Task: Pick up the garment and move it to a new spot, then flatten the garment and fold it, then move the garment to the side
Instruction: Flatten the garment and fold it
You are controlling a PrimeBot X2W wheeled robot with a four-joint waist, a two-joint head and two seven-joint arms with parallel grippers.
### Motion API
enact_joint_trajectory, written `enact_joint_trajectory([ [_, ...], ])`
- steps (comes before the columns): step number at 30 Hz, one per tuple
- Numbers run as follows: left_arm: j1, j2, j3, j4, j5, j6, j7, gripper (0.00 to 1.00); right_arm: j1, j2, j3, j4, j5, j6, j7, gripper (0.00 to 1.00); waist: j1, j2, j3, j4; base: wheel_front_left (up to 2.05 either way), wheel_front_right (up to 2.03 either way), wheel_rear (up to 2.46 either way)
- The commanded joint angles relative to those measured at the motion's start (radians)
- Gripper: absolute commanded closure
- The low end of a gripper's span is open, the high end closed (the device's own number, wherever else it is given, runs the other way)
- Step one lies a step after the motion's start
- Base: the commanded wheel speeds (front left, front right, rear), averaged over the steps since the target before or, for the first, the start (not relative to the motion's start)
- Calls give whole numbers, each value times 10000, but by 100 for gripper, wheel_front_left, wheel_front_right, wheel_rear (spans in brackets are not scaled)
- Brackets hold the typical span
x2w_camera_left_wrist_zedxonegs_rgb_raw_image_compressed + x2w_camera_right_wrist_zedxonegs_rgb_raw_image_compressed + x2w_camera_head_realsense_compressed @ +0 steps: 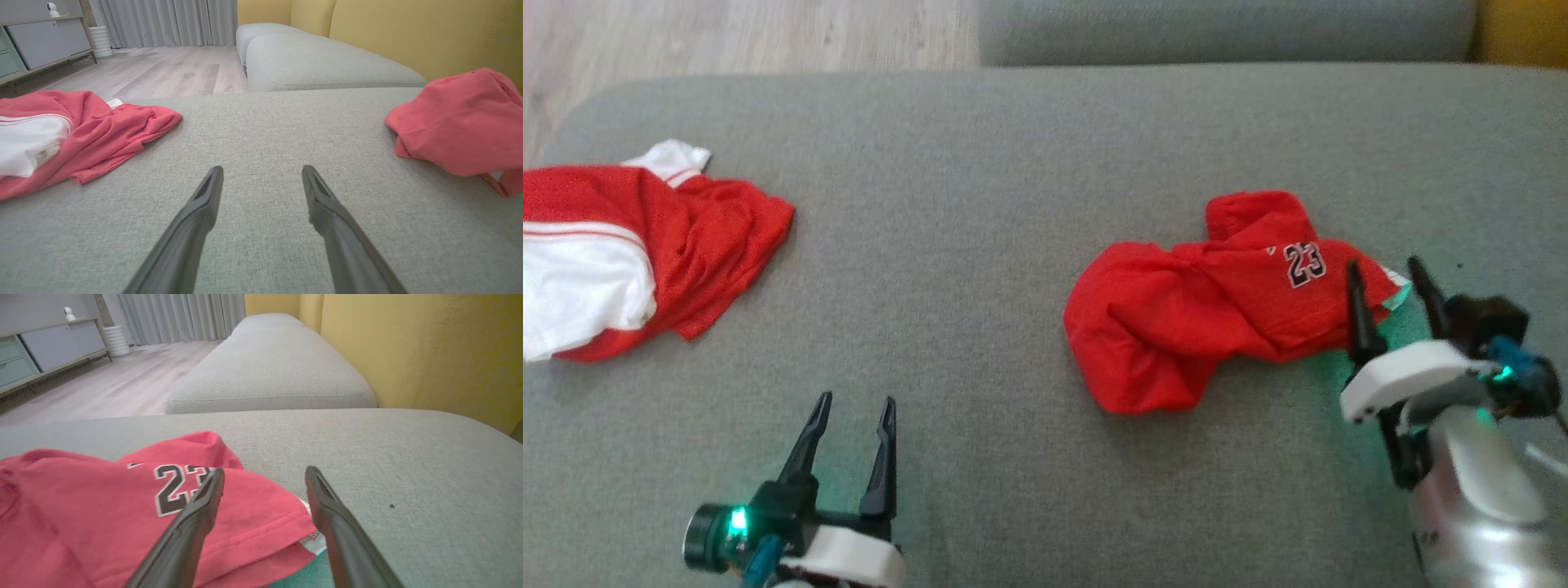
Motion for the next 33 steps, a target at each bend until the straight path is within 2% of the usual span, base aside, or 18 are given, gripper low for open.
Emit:
enact_joint_trajectory([
  [1, -400, -1, 198, -309, 67, -53, -51, 0, -348, -86, 19, 68, -207, -9, -38, 0, -2, 0, 324, 142, 0, 0, 0],
  [8, -708, -9, 0, -289, 65, -87, -51, 0, -1231, -133, -1419, 1952, -1339, -9, -14, 0, -2, 0, 751, 271, 0, 0, 0],
  [13, -860, -10, -134, -170, -25, -75, -51, 0, -1576, 46, -2089, 2818, -1740, -9, -20, 0, -2, 0, 833, 298, 0, 0, 0],
  [14, -885, -11, -140, -166, -34, -63, -51, 0, -1646, 82, -2168, 2946, -1737, -9, -22, 26, -2, 0, 834, 298, 0, 0, 0],
  [16, -920, -11, -158, -165, -38, -39, -51, 0, -1763, 128, -2224, 3137, -1767, -9, -27, 65, -2, 0, 819, 301, 0, 0, 0],
  [17, -929, -11, -171, -164, -39, -28, -51, 0, -1817, 153, -2249, 3240, -1728, -9, -29, 90, -2, 0, 806, 304, 0, 0, 0],
  [18, -934, -11, -179, -163, -47, -15, -51, 0, -1867, 170, -2284, 3345, -1677, -9, -30, 100, -2, 0, 791, 309, 0, 0, 0],
  [22, -944, -11, -204, -119, -61, 7, -51, 0, -1983, 145, -2338, 3456, -1609, -9, -33, 100, -2, 0, 712, 360, 0, 0, 0],
  [26, -939, -12, -220, -118, -126, 26, -51, 0, -2210, 116, -2016, 2169, -1456, -9, -35, 100, -2, 0, 572, 470, 0, 0, 0],
  [29, -913, -12, -221, -112, -103, 9, -51, 0, -2850, 83, -1114, 719, -1115, -9, -36, 100, -2, 0, 431, 574, 0, 0, 0],
  [33, -861, -12, -277, -73, -105, -36, -51, 0, -4203, -119, 921, -1164, -306, -9, -36, 100, -2, 0, 238, 790, 0, 0, 0],
])
